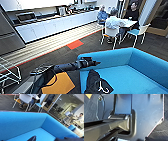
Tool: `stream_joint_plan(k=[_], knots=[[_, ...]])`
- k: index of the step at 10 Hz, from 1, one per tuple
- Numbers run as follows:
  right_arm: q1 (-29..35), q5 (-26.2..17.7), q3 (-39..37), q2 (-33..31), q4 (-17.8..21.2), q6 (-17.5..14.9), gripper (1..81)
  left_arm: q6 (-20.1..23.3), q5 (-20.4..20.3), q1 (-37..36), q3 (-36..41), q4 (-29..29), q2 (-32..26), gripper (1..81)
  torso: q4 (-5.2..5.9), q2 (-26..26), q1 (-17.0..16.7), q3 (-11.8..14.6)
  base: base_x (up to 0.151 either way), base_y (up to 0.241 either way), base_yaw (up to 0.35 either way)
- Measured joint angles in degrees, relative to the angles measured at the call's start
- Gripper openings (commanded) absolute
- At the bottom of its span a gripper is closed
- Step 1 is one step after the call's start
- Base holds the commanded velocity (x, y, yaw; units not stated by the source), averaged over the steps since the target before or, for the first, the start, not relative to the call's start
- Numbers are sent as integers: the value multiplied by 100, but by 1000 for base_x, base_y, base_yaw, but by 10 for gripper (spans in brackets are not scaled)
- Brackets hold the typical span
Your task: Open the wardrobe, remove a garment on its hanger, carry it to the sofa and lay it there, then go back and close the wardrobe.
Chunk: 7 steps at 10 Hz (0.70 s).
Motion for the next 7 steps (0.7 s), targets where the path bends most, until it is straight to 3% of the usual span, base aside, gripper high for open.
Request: stream_joint_plan(k=[2, 4, 5, 7], knots=[[-17, 0, 0, -2, 5, 2, 811, 0, 88, 468, 424, 171, -374, 811, 0, -2, -5, 65, 0, 0, 0], [-20, -2, 0, 0, 5, 7, 811, 0, 439, 978, 864, 411, -662, 811, -2, -2, -5, 63, 0, 0, 0], [-13, -10, 0, 2, 2, 0, 811, 2, 477, 1231, 1030, 567, -734, 811, -48, -2, -5, 105, 0, 0, 0], [-13, -20, 2, 33, 2, 0, 811, 2, 551, 1814, 1248, 822, -926, 811, -271, -2, -5, 369, 0, 0, 0]])
